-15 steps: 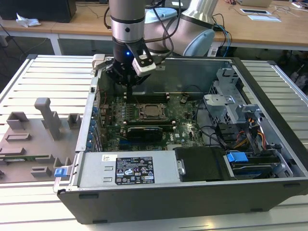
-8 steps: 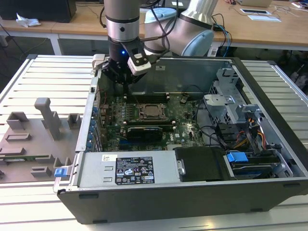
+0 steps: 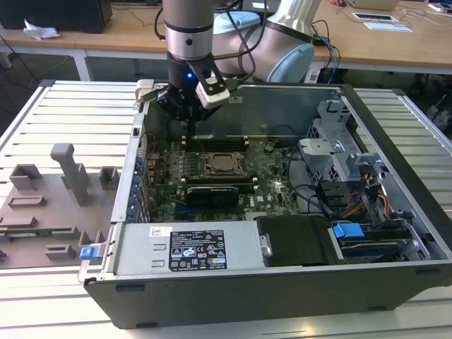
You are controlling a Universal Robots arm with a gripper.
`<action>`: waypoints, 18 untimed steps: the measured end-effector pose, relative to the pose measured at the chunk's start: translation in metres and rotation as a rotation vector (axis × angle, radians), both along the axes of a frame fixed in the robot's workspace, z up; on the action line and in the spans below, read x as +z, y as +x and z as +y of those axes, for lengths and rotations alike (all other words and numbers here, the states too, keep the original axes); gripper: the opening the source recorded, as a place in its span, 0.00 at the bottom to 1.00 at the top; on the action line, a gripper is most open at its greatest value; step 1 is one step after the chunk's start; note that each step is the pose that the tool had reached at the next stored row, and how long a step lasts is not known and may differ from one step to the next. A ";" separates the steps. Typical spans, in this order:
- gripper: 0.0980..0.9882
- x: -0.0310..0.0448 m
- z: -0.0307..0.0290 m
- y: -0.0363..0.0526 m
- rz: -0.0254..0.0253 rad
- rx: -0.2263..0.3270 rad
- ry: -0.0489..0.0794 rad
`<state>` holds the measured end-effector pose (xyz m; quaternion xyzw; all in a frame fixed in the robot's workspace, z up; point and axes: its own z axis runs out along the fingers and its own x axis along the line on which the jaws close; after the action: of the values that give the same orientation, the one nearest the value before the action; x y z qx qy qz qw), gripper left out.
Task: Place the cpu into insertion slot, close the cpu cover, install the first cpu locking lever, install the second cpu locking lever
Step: 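Install the first cpu locking lever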
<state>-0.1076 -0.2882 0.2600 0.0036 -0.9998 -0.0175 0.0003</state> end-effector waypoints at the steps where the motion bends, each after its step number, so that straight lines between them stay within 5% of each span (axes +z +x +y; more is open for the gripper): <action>1: 0.00 -0.0001 0.0003 0.0029 0.0003 0.000 0.000; 10: 0.00 -0.0010 0.0012 0.0336 0.0080 0.000 0.001; 18: 0.00 -0.0131 0.0012 0.0368 0.0140 0.000 0.001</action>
<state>-0.0708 -0.2871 0.2468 0.0033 -0.9998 -0.0179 0.0073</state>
